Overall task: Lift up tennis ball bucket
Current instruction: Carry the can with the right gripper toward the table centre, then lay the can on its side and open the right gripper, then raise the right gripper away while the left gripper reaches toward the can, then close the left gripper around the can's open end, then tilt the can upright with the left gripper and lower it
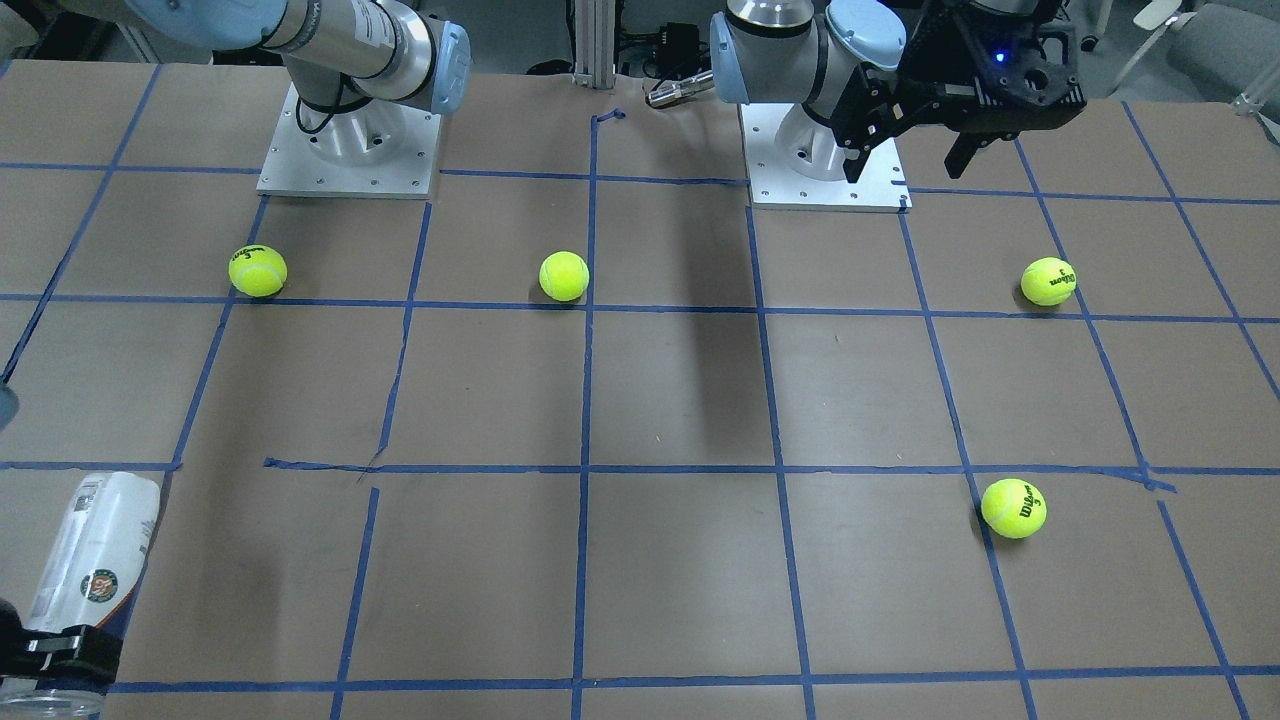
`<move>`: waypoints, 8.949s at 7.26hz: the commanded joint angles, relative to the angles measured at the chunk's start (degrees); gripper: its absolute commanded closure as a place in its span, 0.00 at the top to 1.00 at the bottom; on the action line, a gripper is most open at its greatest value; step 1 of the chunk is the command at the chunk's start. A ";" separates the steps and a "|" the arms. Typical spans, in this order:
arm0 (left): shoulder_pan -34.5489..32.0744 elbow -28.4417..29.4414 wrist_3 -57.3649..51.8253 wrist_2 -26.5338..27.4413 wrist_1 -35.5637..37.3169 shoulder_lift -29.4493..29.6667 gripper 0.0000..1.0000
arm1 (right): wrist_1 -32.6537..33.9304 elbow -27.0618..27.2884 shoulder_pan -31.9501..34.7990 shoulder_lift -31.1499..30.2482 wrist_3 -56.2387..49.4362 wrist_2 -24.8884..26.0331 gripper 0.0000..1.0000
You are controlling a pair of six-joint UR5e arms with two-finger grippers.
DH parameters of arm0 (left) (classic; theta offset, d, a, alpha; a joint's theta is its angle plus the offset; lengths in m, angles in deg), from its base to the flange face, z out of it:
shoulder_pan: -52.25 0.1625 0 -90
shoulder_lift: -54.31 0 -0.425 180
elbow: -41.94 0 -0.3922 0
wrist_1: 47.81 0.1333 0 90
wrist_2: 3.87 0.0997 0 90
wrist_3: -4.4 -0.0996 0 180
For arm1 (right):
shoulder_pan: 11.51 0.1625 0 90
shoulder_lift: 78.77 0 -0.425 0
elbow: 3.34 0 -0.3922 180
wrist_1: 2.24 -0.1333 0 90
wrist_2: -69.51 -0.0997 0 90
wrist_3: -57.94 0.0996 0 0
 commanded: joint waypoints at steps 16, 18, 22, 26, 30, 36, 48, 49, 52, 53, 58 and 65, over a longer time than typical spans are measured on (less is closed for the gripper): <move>13.26 -0.06 -12.39 3.38 -1.42 1.85 1.00 | 19.08 12.59 45.45 -2.72 -30.75 3.50 0.56; 13.26 -0.06 -12.30 3.73 -1.16 1.85 1.00 | 20.42 13.20 45.90 -2.89 -41.94 3.41 0.55; 13.26 -0.06 -12.48 4.17 0.25 2.64 1.00 | 20.16 18.75 44.49 -4.38 -41.29 3.59 0.60; 13.44 0.03 -12.48 4.35 0.16 2.64 1.00 | 19.80 20.32 44.67 -4.56 -39.88 3.59 1.00; 13.18 0.20 -12.65 -0.01 0.51 2.81 1.00 | 15.09 19.36 44.32 -10.24 -37.17 1.75 1.00; 12.65 -7.76 -13.79 -23.79 15.58 7.90 1.00 | -4.68 19.71 31.00 -28.71 -27.67 -0.63 1.00; 4.39 -15.97 -18.54 -44.16 41.74 32.15 1.00 | -21.85 20.41 14.79 -43.76 10.37 2.45 1.00; 3.69 -15.97 -18.20 -44.25 43.39 33.65 1.00 | -22.12 20.41 14.79 -43.93 10.56 2.53 1.00; 1.05 -15.97 -14.15 -45.04 45.16 35.77 1.00 | -22.03 20.33 14.79 -44.02 14.86 2.10 1.00; 1.05 -15.97 -14.24 -44.61 45.16 35.86 0.81 | -22.12 20.33 14.87 -44.28 17.66 2.01 1.00; 1.05 -10.09 9.09 -44.34 44.90 33.94 0.00 | -22.30 20.68 14.87 -44.64 17.86 2.18 1.00; -5.77 9.51 11.93 -15.29 31.72 28.21 0.00 | -22.30 21.38 14.79 -45.08 17.86 2.54 1.00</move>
